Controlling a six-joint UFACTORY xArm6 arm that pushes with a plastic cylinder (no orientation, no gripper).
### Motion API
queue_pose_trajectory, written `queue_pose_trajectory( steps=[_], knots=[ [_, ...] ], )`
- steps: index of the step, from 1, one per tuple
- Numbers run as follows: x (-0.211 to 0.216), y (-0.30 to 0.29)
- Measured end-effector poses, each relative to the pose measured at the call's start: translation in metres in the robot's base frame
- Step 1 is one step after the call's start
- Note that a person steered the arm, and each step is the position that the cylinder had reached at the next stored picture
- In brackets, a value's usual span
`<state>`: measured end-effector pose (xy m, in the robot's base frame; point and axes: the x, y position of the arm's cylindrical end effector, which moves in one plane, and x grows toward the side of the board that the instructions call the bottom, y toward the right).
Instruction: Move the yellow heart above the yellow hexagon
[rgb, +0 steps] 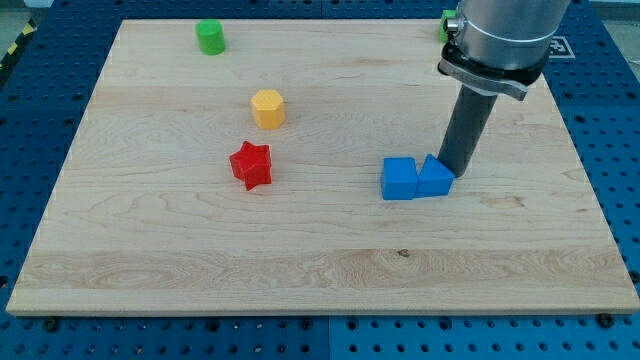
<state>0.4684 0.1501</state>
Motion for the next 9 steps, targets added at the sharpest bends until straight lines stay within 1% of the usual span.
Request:
queue_pose_trajectory(
  steps=[2, 4, 5, 6, 7, 8, 9],
  knots=[
    [-0.025, 0.057],
    [-0.069, 0.108],
    [-0.081, 0.119],
    [-0.081, 0.119],
    [-0.096, 0.127],
    [-0.125, 0.137],
    [-0.167, 0.137]
  ],
)
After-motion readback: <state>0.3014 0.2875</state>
